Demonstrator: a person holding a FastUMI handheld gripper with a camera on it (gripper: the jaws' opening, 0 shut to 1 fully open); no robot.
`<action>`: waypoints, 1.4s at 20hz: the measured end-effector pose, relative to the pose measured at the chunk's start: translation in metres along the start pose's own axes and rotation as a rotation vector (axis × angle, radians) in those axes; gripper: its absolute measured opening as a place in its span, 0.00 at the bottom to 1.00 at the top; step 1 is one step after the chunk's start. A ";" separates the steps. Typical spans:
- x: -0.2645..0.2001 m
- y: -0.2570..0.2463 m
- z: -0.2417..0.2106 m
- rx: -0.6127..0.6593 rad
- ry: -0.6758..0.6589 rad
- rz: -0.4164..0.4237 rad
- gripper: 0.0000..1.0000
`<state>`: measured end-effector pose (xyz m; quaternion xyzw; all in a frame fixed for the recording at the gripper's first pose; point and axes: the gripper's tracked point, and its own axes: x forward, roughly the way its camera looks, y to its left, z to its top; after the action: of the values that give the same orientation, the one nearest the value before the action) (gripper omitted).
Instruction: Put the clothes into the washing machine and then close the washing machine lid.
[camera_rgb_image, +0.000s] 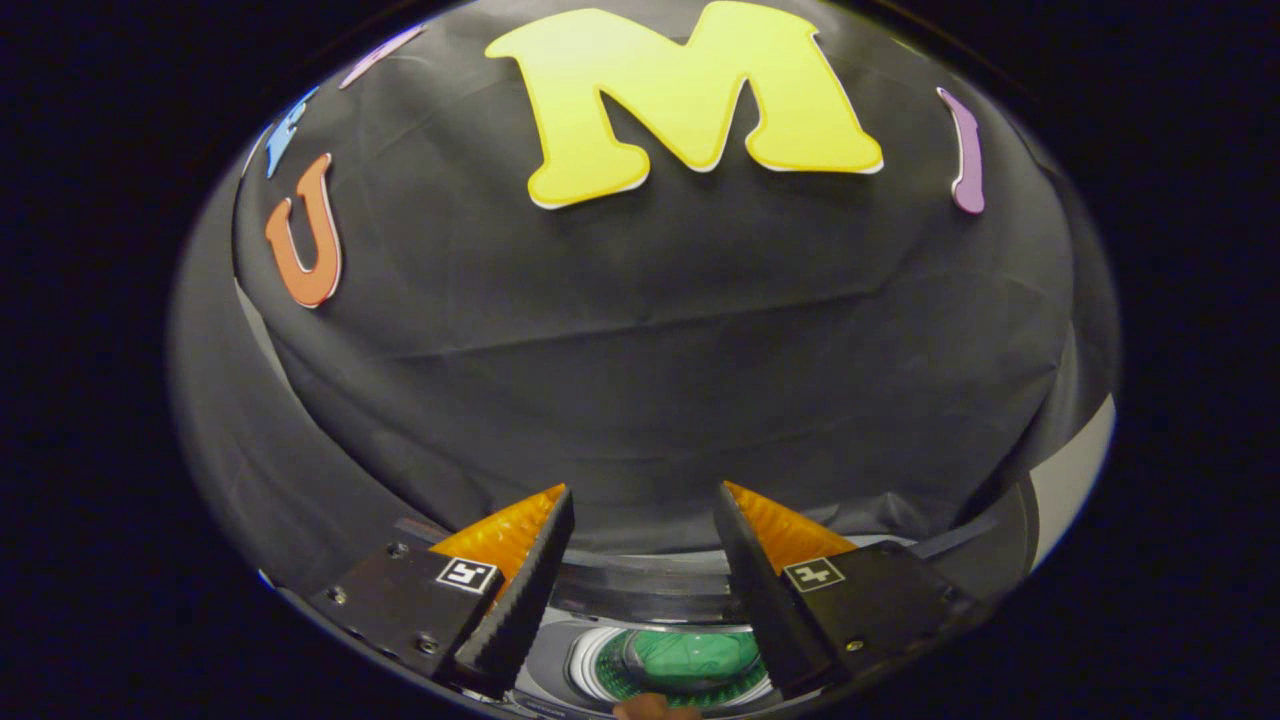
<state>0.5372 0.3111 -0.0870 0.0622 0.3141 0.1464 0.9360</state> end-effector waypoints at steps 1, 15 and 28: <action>0.002 -0.001 0.000 -0.009 -0.007 -0.009 0.89; -0.002 0.001 -0.002 -0.115 -0.144 0.021 0.90; -0.021 0.004 -0.014 -0.134 -0.224 0.031 0.90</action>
<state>0.5116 0.3084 -0.0854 0.0204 0.1959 0.1739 0.9649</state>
